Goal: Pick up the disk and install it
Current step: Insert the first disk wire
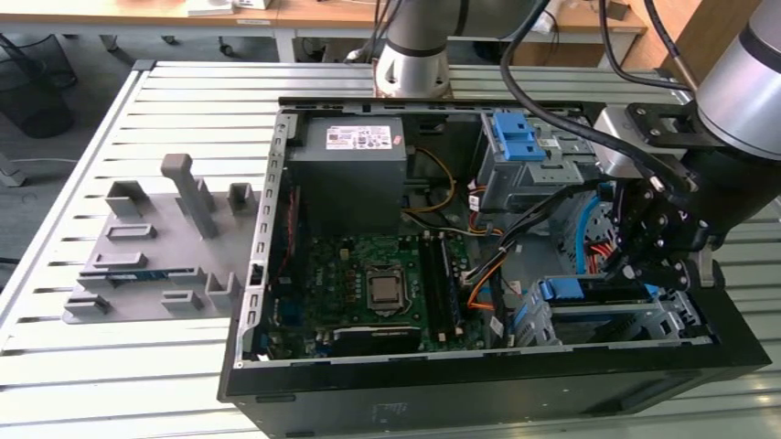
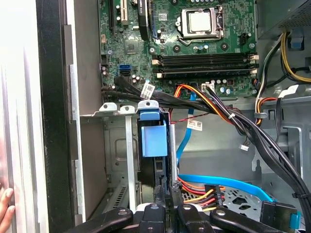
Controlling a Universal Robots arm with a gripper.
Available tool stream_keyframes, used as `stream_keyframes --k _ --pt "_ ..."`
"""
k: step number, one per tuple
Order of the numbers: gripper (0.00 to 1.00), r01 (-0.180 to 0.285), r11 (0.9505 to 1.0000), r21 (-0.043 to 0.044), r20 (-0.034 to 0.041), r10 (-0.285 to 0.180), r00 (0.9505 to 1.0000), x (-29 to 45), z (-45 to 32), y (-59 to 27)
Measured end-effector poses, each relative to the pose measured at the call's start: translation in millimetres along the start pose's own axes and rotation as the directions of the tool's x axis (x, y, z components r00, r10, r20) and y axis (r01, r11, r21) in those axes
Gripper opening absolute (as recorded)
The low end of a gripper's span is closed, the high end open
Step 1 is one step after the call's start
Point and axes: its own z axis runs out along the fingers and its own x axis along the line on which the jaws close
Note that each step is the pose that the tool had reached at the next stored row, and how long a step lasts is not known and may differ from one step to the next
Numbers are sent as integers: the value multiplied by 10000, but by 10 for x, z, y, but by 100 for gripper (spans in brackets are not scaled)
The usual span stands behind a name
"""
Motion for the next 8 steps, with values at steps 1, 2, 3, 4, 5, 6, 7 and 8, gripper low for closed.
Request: stream_keyframes --k 1,2,3,4,5,6,7,8 --pt "16 0 10000 0 0 0 10000 0 2 0" --pt "16 -1 10000 0 -1 1 10000 0 3 0" --pt "16 0 10000 0 -1 0 10000 0 4 0" --pt "16 -1 10000 0 -1 1 10000 0 6 0" --pt "16 -1 10000 -1 -1 1 10000 0 7 0" --pt "16 0 10000 -3 -1 0 10000 0 9 -1" --pt "16 0 10000 -5 -2 0 10000 0 10 -3" --pt "16 0 10000 -8 -3 0 10000 0 12 -4"
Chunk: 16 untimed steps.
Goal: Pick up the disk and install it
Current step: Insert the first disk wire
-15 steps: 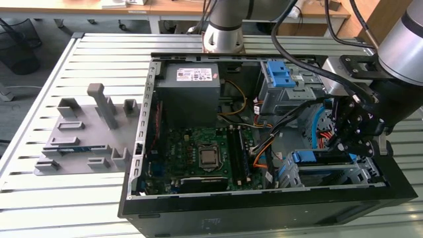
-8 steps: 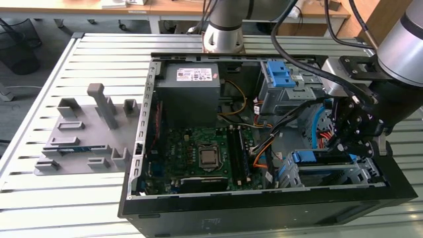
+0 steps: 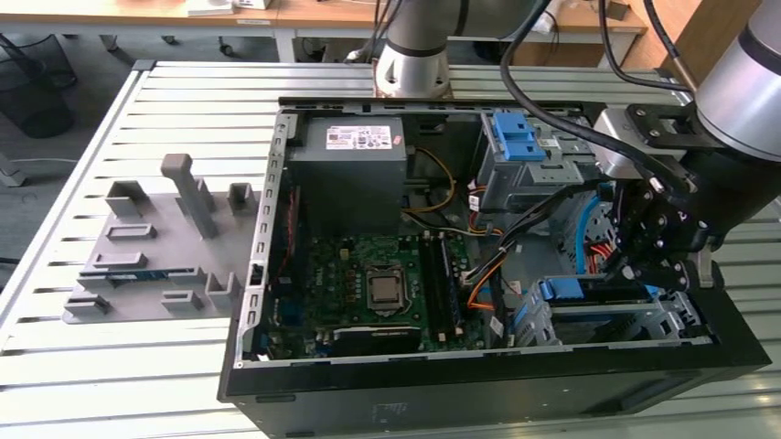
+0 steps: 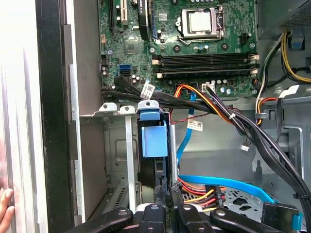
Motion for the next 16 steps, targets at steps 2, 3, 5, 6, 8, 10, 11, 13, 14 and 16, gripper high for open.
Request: stream_keyframes --k 2,3,5,6,8,10,11,13,14,16 --pt "16 -1 10000 -6 2 1 10000 0 5 -4" --pt "16 -1 10000 -9 2 1 10000 0 7 -5" --pt "16 -1 10000 -15 1 1 10000 -1 12 -8" --pt "16 -1 10000 -19 2 1 10000 -1 15 -10" --pt "16 -1 10000 -25 2 1 10000 -1 20 -13" --pt "16 -2 10000 -26 1 2 10000 -1 21 -14" --pt "16 -1 10000 -26 1 1 10000 -1 21 -14" --pt "16 -1 10000 -26 2 1 10000 -1 21 -15" --pt "16 -1 10000 -26 2 1 10000 -1 21 -15" --pt "17 0 10000 -25 5 0 10000 -2 22 -15"
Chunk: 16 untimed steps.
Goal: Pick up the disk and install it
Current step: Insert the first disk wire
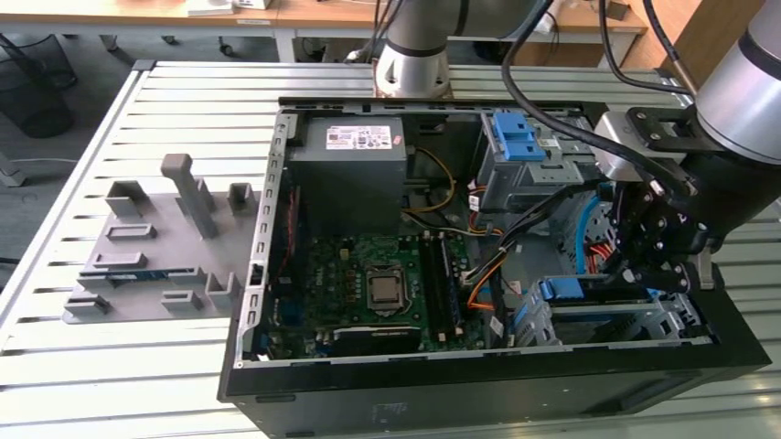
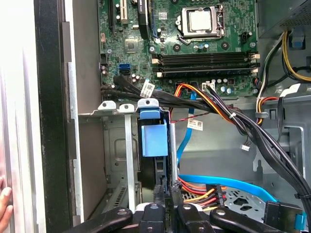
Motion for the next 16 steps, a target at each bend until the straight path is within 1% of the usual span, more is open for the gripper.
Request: stream_keyframes --k 1,2,9,13,14,15,16 --pt "17 0 10000 0 0 0 10000 0 0 0" --pt "24 0 10000 -1 0 0 10000 0 -1 0" --pt "24 0 10000 -1 -4 0 10000 1 -61 0" --pt "24 0 10000 -3 -3 0 10000 1 -81 0" --pt "22 0 10000 -3 -1 0 10000 1 -83 0" --pt "16 0 10000 -3 0 0 10000 1 -86 0" --pt "16 0 10000 -3 -1 0 10000 1 -86 1"
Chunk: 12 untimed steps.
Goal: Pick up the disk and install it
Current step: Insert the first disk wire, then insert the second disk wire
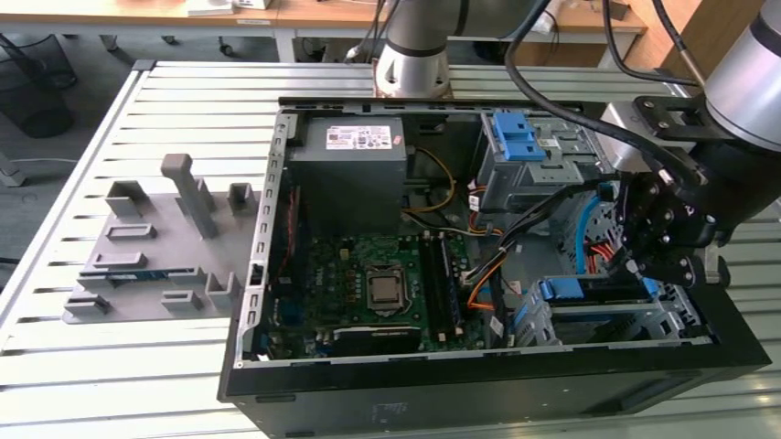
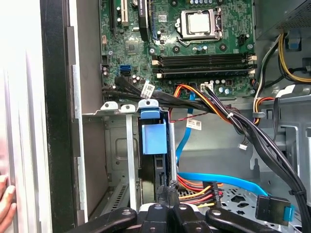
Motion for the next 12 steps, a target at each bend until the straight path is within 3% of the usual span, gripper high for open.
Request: stream_keyframes --k 1,12 --pt "11 0 10000 0 0 0 10000 0 -1 0" --pt "11 0 10000 -8 -4 0 10000 0 -2 0"
